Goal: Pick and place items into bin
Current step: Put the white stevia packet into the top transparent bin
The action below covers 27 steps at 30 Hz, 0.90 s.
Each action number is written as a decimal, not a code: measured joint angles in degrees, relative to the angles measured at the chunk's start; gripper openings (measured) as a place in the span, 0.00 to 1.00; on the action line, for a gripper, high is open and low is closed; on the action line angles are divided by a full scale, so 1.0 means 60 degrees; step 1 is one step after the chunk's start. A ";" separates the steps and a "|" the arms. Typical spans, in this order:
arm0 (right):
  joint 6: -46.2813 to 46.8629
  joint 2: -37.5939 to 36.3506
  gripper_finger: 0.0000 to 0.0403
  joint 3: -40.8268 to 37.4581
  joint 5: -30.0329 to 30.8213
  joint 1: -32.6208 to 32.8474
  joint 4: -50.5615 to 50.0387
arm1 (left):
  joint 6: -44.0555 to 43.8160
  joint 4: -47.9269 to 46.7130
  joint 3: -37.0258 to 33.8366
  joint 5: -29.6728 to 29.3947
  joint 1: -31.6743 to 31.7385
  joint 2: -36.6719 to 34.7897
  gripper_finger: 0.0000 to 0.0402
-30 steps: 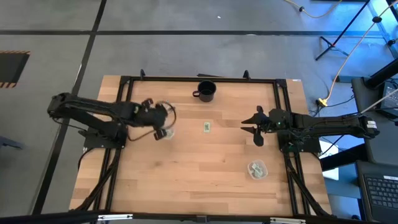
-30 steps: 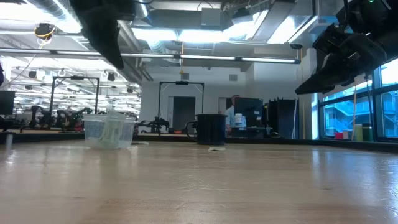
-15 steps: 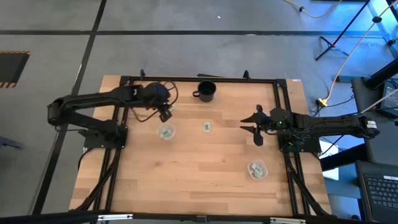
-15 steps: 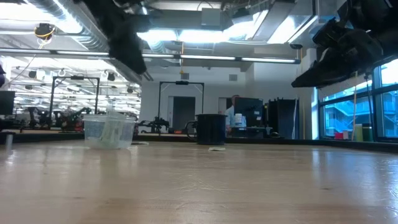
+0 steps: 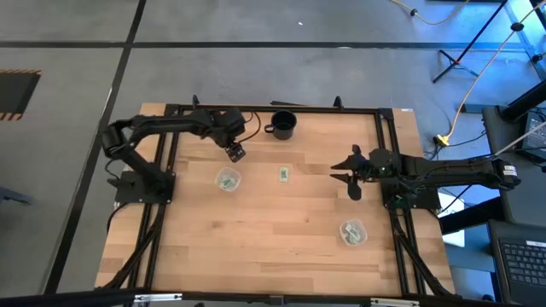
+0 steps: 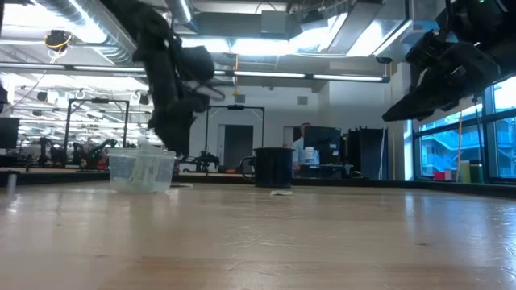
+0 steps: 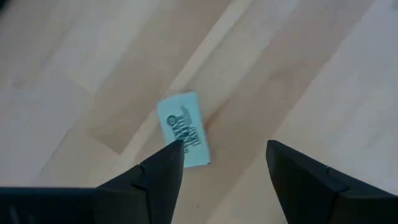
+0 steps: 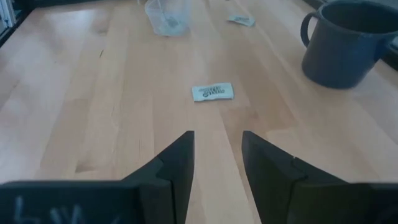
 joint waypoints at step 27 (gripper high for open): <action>-0.0080 0.0001 0.34 0.0000 0.0000 0.0004 -0.0176 | 0.0504 -0.0117 0.0568 -0.0574 0.0708 0.2283 0.56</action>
